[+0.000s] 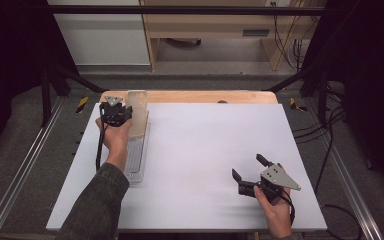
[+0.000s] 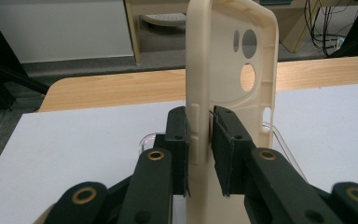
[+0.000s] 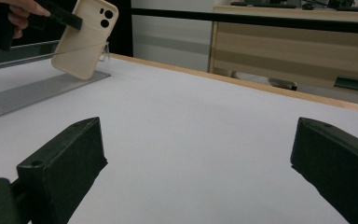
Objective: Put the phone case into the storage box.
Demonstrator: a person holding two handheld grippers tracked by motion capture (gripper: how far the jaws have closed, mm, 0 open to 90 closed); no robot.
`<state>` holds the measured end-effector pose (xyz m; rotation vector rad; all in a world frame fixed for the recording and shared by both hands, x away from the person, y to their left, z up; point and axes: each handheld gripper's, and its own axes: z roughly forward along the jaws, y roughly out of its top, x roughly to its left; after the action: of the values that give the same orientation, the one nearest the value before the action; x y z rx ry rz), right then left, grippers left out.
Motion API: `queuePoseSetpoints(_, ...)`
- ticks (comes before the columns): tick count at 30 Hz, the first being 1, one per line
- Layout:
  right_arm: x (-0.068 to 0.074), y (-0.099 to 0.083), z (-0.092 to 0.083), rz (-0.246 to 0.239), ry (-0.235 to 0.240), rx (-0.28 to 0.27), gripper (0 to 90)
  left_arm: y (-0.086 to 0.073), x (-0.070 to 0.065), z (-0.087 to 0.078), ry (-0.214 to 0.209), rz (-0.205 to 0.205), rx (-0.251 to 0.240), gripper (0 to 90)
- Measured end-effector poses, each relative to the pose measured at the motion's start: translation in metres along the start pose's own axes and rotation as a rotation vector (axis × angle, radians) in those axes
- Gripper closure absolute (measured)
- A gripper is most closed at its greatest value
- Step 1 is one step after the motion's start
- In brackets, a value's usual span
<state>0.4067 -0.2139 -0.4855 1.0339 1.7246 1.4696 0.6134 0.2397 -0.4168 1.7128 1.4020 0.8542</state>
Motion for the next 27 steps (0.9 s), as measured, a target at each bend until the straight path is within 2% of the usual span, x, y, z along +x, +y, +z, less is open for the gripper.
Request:
queuePoseSetpoints(6,0.0,0.0,-0.0001,-0.001,0.001,0.001,2.7,-0.0005,0.0005,0.0014,0.007,-0.013,0.001,75.3)
queuePoseSetpoints(27,-0.0001,-0.0003,0.0,-0.001,0.0,0.006,2.7,-0.001,0.0,0.0025,0.014,-0.01,-0.001,74.0)
